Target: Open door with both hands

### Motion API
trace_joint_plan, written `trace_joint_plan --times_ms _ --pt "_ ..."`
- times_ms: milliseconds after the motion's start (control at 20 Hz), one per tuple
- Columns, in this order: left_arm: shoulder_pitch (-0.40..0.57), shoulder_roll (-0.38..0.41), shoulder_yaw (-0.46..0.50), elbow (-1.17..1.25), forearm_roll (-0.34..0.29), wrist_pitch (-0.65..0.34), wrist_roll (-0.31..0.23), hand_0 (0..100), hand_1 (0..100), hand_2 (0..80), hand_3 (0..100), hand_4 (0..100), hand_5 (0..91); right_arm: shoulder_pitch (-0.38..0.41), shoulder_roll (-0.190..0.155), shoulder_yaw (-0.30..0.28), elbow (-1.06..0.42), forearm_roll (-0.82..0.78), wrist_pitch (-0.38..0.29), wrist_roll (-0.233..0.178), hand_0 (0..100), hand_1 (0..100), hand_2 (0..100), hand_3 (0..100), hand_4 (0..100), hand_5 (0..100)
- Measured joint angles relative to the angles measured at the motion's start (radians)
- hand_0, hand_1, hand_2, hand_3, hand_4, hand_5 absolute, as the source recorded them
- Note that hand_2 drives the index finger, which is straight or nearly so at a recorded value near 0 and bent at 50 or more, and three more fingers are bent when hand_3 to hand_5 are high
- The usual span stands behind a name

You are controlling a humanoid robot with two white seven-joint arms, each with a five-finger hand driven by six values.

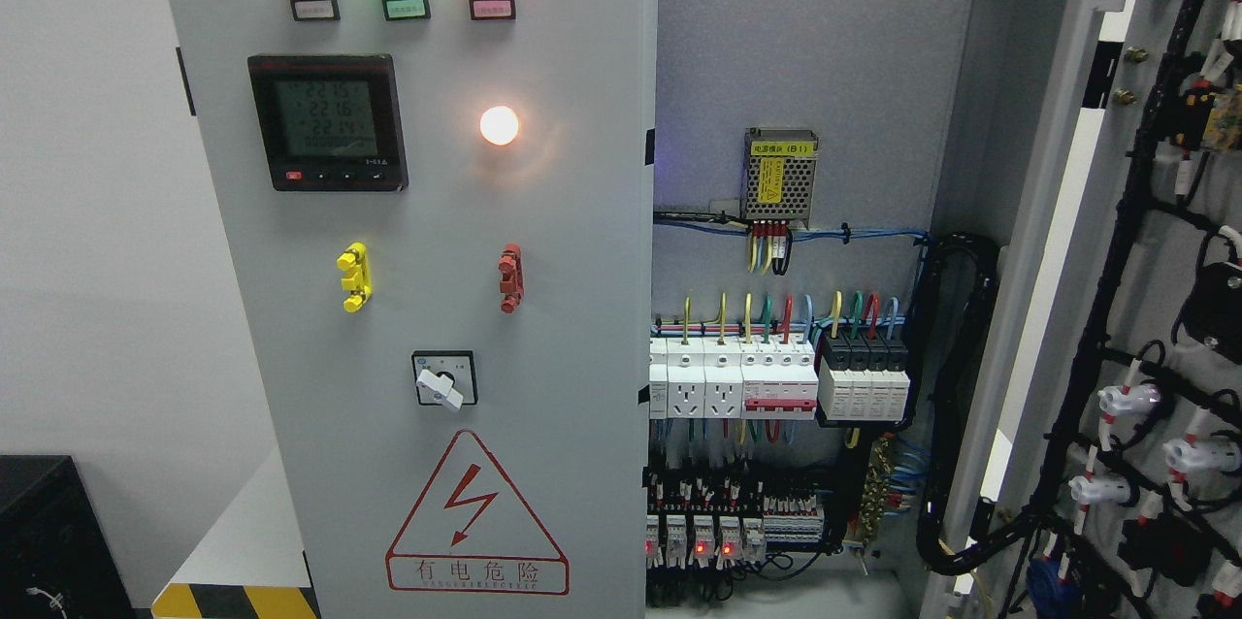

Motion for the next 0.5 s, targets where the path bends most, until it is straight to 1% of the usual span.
trace_joint_plan --times_ms 100,200,301,401,501 --pt "-0.001 -0.062 0.091 0.133 -0.077 -0.001 0.038 0 0 0.0 0 0 0.0 0.042 -0.021 0.024 -0.124 0.000 -0.058 0.000 0 0 0 0 0 0" --pt "-0.003 -0.121 0.203 0.249 -0.207 -0.005 0.101 0 0 0.0 0 0 0.0 0.073 -0.051 0.058 -0.249 0.000 -0.127 -0.001 0 0 0 0 0 0" --pt "-0.004 -0.177 0.315 0.346 -0.354 0.020 0.153 0 0 0.0 0 0 0.0 0.091 -0.079 0.091 -0.357 0.000 -0.208 -0.001 0 0 0 0 0 0" --pt "-0.004 -0.229 0.409 0.423 -0.463 0.066 0.178 0 0 0.0 0 0 0.0 0.091 -0.106 0.122 -0.456 0.000 -0.270 -0.001 0 0 0 0 0 0" --pt "-0.004 -0.276 0.489 0.487 -0.540 0.100 0.195 0 0 0.0 0 0 0.0 0.064 -0.128 0.147 -0.536 0.000 -0.300 -0.002 0 0 0 0 0 0"
